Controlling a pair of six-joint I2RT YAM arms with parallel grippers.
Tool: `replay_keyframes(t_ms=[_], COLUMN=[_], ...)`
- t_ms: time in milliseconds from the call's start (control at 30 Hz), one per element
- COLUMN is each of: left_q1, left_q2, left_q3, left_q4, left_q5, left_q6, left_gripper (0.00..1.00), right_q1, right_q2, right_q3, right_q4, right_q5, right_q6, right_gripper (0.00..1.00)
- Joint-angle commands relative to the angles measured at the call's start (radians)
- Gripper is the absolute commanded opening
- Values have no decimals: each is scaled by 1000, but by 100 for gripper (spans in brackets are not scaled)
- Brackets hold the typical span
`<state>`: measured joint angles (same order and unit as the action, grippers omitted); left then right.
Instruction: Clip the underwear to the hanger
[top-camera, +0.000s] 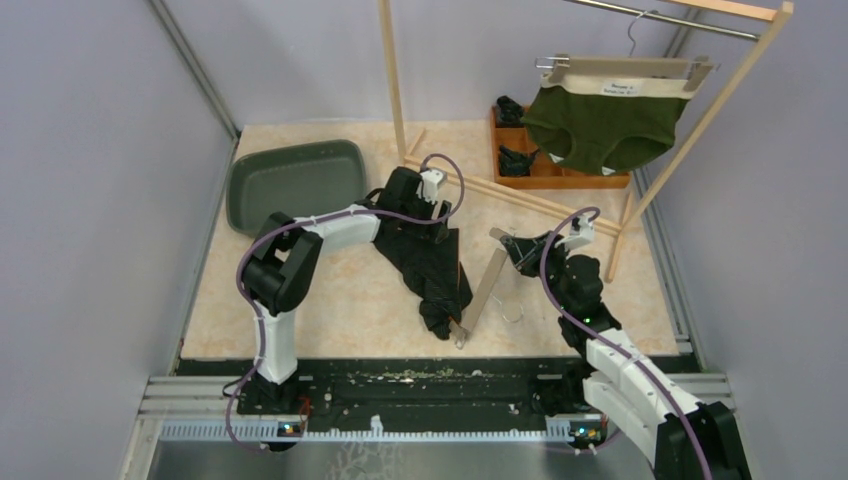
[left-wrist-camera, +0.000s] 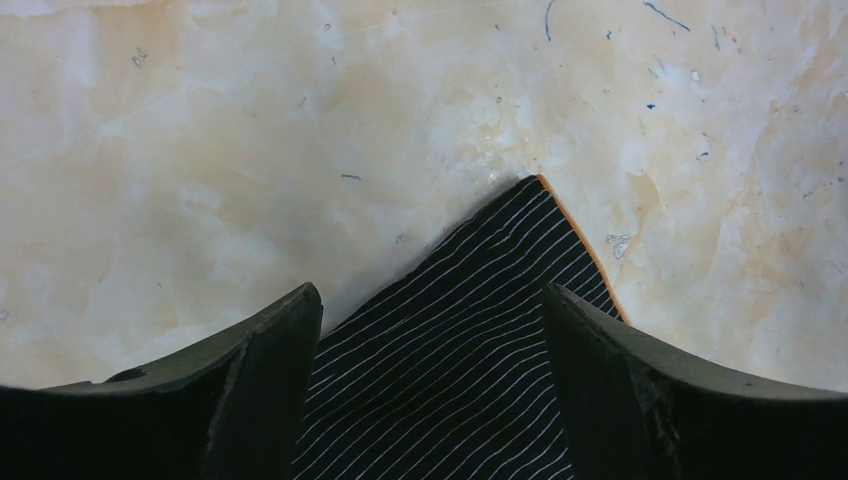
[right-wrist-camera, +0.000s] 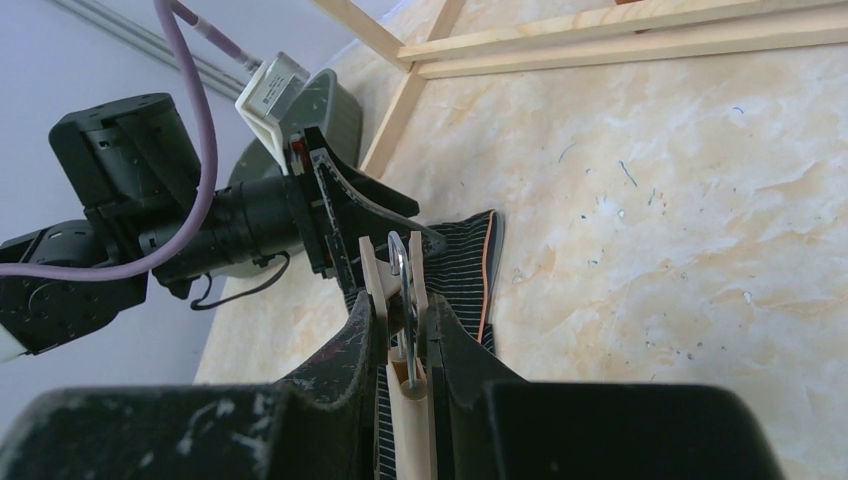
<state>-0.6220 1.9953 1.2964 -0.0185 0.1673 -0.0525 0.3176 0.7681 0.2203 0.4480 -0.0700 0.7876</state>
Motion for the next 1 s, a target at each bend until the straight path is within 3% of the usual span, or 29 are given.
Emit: replay_keyframes(t_ms=[0, 467, 633, 800, 967], left_q1=[-4, -42, -53, -74, -97], left_q2=[0, 65, 77, 71, 53], left_q3=[-15, 10, 14, -18, -44], left_q4=[29, 35, 31, 64, 94], left_q5=[-34, -76, -107, -147, -211], left_q6=[44, 87, 94, 100, 106], left_gripper=[85, 77, 54, 21, 0], right_q1=[0, 0, 0, 0, 0], right_q2=[-4, 16, 24, 24, 24], right_q3=[-13, -9, -9, -21, -31], right_q4=[63, 76, 82, 87, 93], right_q5=[-6, -14, -15, -9, -1], right_q6=[-22, -24, -24, -24, -24], right_gripper=[0, 0, 0, 0, 0])
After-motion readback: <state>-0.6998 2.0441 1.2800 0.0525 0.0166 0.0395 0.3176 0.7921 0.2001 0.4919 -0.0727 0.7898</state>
